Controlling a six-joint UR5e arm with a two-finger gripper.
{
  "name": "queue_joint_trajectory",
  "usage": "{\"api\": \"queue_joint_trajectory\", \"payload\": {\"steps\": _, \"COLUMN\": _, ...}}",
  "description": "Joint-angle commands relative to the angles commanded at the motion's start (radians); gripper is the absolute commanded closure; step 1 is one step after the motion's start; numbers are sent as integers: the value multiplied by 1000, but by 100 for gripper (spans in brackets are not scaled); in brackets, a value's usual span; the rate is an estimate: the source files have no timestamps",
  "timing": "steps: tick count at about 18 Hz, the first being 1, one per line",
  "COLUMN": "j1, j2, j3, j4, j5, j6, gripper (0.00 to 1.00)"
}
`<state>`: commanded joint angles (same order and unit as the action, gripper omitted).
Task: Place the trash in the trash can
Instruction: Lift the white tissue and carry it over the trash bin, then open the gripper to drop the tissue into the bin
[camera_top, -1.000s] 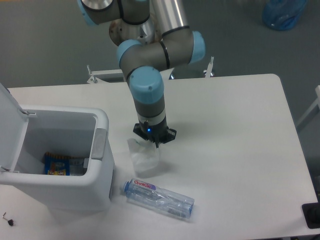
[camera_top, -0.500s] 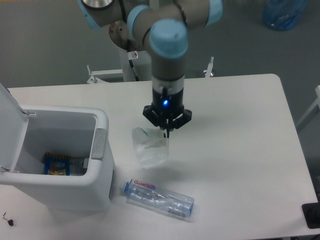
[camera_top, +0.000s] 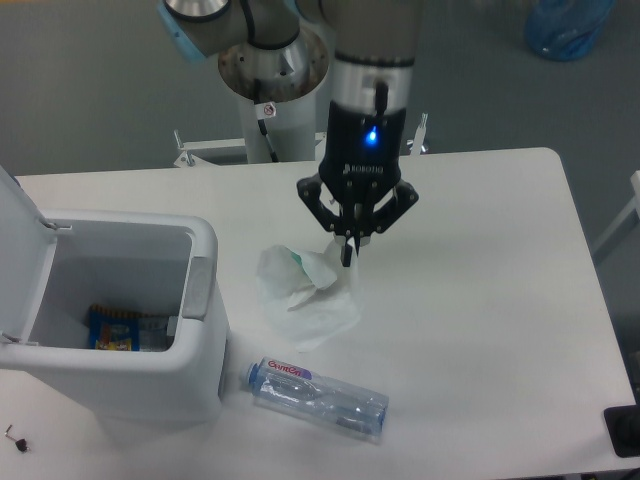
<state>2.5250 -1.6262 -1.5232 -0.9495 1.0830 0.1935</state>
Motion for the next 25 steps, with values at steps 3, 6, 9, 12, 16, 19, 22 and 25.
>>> {"api": "queue_joint_trajectory", "payload": {"steps": 3, "j1": -50, "j2": 46, "j3": -11, "j4": 0, "j5": -2, "j6": -58, "gripper": 100}}
{"api": "queue_joint_trajectory", "payload": {"steps": 6, "j1": -147, "j2": 68, "j3": -43, "j4": -6, "j5": 0, "j6": -66, "gripper": 100}}
{"api": "queue_joint_trajectory", "payload": {"steps": 9, "j1": -241, "j2": 83, "j3": -121, "j4": 8, "j5": 0, "j6": -48, "gripper": 100}}
{"api": "queue_joint_trajectory", "payload": {"steps": 12, "j1": -290, "j2": 75, "j3": -152, "j4": 9, "j5": 2, "j6": -16, "gripper": 100}}
{"api": "queue_joint_trajectory", "payload": {"steps": 16, "j1": -304, "j2": 46, "j3": -161, "j4": 11, "j5": 3, "j6": 40, "gripper": 96}}
{"api": "queue_joint_trajectory", "payload": {"steps": 19, "j1": -305, "j2": 17, "j3": -141, "j4": 15, "j5": 5, "j6": 44, "gripper": 94}}
{"api": "queue_joint_trajectory", "payload": {"steps": 22, "j1": -305, "j2": 6, "j3": -120, "j4": 50, "j5": 8, "j6": 49, "gripper": 20}}
{"api": "queue_joint_trajectory", "payload": {"steps": 25, "j1": -304, "j2": 0, "j3": -106, "j4": 61, "j5": 61, "j6": 63, "gripper": 0}}
